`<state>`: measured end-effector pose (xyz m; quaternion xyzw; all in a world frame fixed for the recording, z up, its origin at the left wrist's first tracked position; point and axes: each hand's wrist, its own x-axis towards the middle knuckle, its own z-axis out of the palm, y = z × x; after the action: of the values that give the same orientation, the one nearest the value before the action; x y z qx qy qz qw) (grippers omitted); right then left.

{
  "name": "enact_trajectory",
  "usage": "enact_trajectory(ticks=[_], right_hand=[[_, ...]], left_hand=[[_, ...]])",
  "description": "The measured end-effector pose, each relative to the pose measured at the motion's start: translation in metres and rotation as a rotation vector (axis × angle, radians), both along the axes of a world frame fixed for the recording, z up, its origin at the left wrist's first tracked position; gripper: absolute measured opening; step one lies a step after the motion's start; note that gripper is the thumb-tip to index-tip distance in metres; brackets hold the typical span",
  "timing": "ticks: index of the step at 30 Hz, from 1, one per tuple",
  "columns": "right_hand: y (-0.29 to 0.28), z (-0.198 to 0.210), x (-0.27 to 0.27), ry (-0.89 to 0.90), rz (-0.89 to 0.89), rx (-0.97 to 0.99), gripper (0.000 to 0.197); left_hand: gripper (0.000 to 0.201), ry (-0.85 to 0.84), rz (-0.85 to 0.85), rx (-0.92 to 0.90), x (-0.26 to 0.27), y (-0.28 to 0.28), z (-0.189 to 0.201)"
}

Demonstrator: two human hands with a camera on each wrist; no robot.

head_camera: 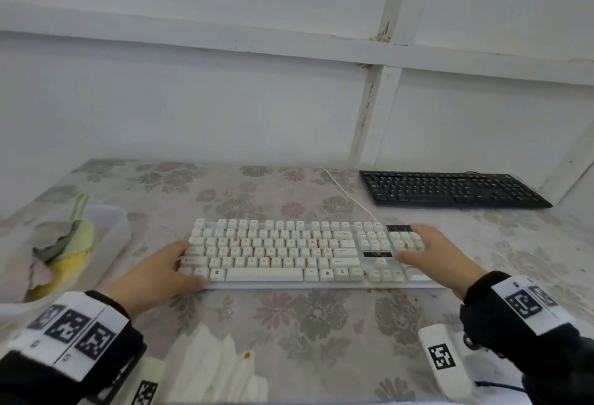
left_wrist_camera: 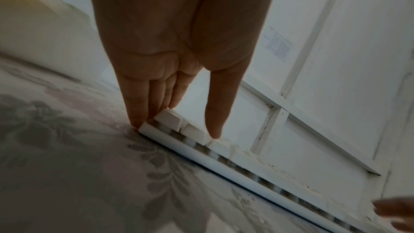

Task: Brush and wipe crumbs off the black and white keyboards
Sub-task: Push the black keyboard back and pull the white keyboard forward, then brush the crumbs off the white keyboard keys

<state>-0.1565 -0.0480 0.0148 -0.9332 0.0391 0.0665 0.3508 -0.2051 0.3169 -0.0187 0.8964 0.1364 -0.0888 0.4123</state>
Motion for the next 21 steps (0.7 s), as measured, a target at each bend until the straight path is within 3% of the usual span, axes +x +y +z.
enact_trajectory(ticks=[2, 5, 10, 15, 17, 21], right_hand=[[0.027, 0.001, 0.003, 0.004, 0.032, -0.024, 0.053], [0.080, 0.001, 0.006, 0.019, 0.111, 0.040, 0.068], [0.186, 0.006, 0.003, 0.024, 0.296, 0.218, 0.058], [0.288, 0.010, 0.002, 0.039, 0.460, 0.281, 0.054], [0.324, 0.009, 0.003, 0.034, 0.517, 0.269, 0.054], [0.381, 0.007, 0.009, 0.017, 0.609, 0.212, 0.051]], left_hand=[[0.078, -0.026, -0.066, 0.080, -0.002, 0.007, 0.002], [0.071, -0.179, -0.144, 0.133, -0.008, 0.019, 0.016], [0.058, -0.362, -0.227, 0.177, -0.022, 0.063, 0.043], [0.059, -0.447, -0.230, 0.326, -0.028, 0.135, 0.048], [0.066, -0.441, -0.211, 0.329, -0.032, 0.163, 0.047], [0.100, -0.334, -0.221, 0.333, -0.037, 0.214, 0.037]])
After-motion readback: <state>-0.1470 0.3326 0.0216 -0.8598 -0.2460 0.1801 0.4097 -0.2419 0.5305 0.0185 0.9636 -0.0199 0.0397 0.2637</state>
